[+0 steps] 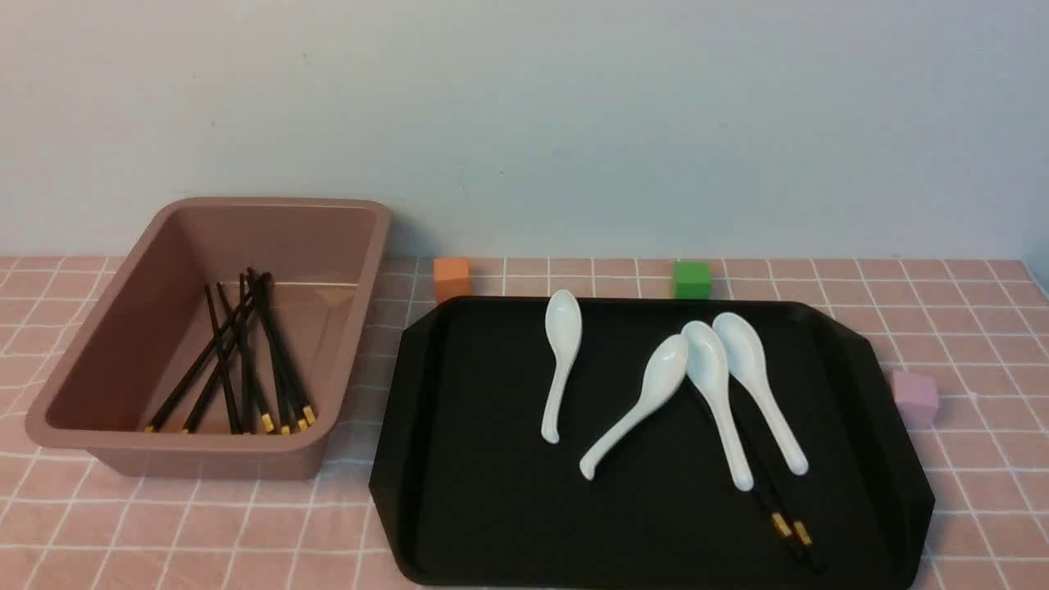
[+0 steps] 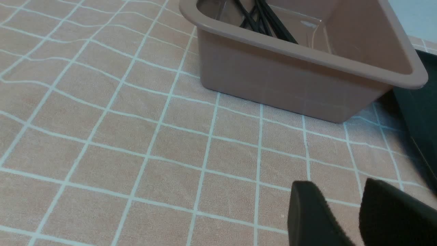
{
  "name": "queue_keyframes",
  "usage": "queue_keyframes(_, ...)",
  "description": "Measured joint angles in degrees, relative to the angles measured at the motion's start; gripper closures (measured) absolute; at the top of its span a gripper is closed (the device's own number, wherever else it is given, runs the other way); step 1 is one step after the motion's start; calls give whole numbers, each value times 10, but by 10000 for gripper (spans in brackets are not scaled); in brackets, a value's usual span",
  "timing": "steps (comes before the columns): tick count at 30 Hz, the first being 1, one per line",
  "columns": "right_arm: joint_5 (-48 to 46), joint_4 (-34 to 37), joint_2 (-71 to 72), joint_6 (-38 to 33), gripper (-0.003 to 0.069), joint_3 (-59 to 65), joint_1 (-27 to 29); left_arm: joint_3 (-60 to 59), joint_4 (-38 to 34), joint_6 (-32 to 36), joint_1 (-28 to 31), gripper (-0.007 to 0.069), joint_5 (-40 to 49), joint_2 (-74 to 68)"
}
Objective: On pink tablecloth take chopsticks from black tray and put them in box.
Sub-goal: 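Move the gripper over the chopsticks on the black tray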
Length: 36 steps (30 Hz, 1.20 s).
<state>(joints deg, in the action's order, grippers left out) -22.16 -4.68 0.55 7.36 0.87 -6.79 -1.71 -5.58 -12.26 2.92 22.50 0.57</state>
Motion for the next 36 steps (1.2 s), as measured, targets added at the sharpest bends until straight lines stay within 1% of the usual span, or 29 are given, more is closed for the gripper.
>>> queue_keyframes(32, 0, 0, 0, 0, 563, 0, 0, 0, 0, 0, 0, 386, 0, 0)
queue_keyframes(35, 16, 29, 0, 23, 559, 2, 0, 0, 0, 0, 0, 386, 0, 0)
queue_keyframes(36, 29, 56, 0, 41, 558, 3, 0, 0, 0, 0, 0, 386, 0, 0)
